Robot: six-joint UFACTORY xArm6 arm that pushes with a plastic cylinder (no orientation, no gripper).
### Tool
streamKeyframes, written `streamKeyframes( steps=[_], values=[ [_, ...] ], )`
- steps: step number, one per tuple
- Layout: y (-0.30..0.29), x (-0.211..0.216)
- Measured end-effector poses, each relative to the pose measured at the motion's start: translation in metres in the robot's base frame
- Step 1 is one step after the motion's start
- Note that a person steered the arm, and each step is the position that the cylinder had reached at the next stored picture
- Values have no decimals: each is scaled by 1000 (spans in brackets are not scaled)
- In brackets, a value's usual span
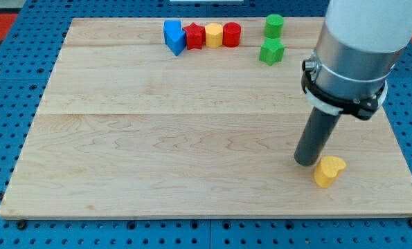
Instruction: Put the green star to the left of the yellow heart
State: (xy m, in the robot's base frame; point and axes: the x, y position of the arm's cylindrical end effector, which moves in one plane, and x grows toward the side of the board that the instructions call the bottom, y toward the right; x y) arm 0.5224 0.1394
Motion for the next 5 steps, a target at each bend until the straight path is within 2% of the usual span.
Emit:
streamKeyframes(
  steps=[1, 2, 3, 4, 5],
  values=[
    [-13, -62],
    [63, -137],
    [57, -229],
    [8, -288],
    [18, -227]
  ],
)
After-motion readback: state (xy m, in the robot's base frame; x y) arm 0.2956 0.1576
